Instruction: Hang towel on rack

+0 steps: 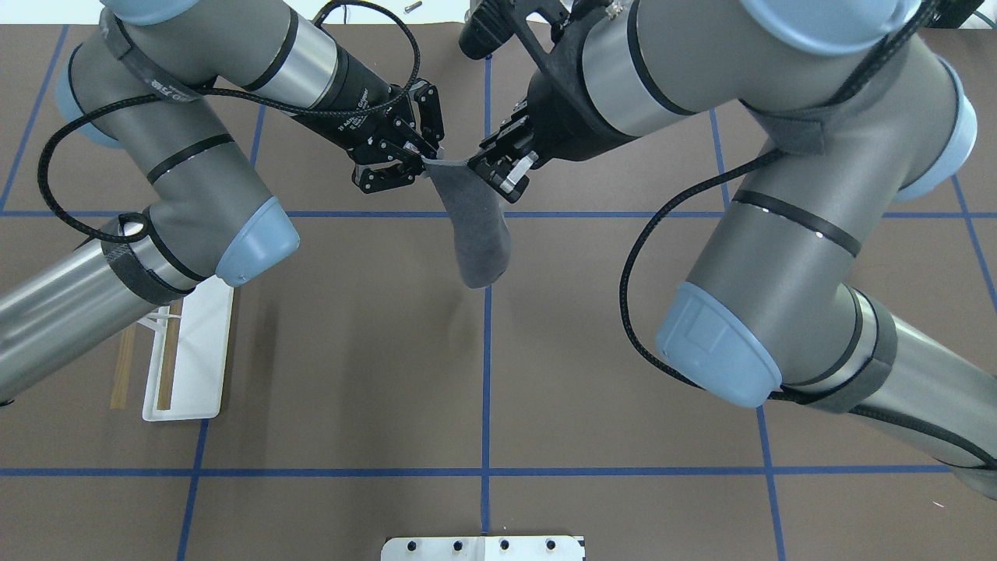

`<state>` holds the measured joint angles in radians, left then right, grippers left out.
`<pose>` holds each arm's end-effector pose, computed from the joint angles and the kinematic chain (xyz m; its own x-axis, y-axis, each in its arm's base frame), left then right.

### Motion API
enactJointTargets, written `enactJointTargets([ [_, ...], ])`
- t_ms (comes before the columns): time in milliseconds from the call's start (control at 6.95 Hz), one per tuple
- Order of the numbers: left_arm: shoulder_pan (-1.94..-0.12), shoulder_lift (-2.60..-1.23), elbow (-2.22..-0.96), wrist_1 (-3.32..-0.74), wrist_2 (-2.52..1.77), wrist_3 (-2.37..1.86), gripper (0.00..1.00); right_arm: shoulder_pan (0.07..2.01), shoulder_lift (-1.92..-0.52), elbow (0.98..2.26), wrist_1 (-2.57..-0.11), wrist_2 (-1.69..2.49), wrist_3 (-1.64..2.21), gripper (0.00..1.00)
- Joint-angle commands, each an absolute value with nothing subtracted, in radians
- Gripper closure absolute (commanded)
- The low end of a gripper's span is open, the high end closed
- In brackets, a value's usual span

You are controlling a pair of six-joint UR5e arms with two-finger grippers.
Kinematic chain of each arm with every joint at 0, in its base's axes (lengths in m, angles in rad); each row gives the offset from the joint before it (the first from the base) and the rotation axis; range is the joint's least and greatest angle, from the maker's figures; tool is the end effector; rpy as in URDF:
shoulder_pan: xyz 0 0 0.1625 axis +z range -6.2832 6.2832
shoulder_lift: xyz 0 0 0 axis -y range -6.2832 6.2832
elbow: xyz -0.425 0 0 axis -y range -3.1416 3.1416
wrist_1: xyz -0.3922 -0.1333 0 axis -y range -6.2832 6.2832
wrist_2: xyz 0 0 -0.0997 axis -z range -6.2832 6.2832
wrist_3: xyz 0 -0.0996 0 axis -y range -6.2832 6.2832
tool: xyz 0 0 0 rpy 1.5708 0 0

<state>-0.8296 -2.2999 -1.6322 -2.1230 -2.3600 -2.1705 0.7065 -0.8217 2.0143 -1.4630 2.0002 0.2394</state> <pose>0.3926 -0.5217 0.1195 0.0962 -0.6940 -0.7135 0.1298 0.7195 -0.6823 -0.3573 -0.4257 0.0374 0.3251 -0.8838 0.3365 0.1298 0.3942 0.9098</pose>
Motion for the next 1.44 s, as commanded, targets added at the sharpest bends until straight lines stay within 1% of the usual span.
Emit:
enactJointTargets([
  [0,-0.830,-2.298,-1.640,-2.123,-2.355,-2.171,1.00,0.687,-0.836,2.031,-1.463,1.962,0.244,0.00],
  [144,-0.844,-2.293,-1.647,-2.123,-2.355,-2.168,1.00,0.692,-0.859,2.052,-1.465,1.962,0.247,0.00],
  [288,-0.873,-2.260,-1.667,-2.140,-2.355,-2.152,1.00,0.716,-0.920,2.097,-1.470,1.962,0.256,0.00],
  [575,-0.902,-2.078,-1.786,-2.189,-2.367,-2.007,1.00,0.774,-1.061,2.129,-1.460,1.968,0.290,0.00],
  [719,-0.905,-1.983,-1.855,-2.206,-2.370,-1.959,1.00,0.826,-1.099,2.135,-1.463,1.971,0.293,0.00],
  [863,-0.907,-1.883,-1.899,-2.259,-2.394,-1.954,1.00,0.842,-1.161,2.134,-1.465,1.976,0.411,0.00],
  [1007,-0.907,-1.752,-1.951,-2.357,-2.428,-1.956,1.00,0.841,-1.178,2.126,-1.460,1.974,0.504,0.00],
  [1151,-0.920,-1.653,-1.950,-2.481,-2.428,-1.959,1.00,0.841,-1.178,2.122,-1.462,1.974,0.578,0.00],
  [1295,-0.952,-1.619,-1.938,-2.503,-2.430,-1.959,1.00,0.839,-1.177,2.111,-1.460,1.974,0.613,0.00],
])
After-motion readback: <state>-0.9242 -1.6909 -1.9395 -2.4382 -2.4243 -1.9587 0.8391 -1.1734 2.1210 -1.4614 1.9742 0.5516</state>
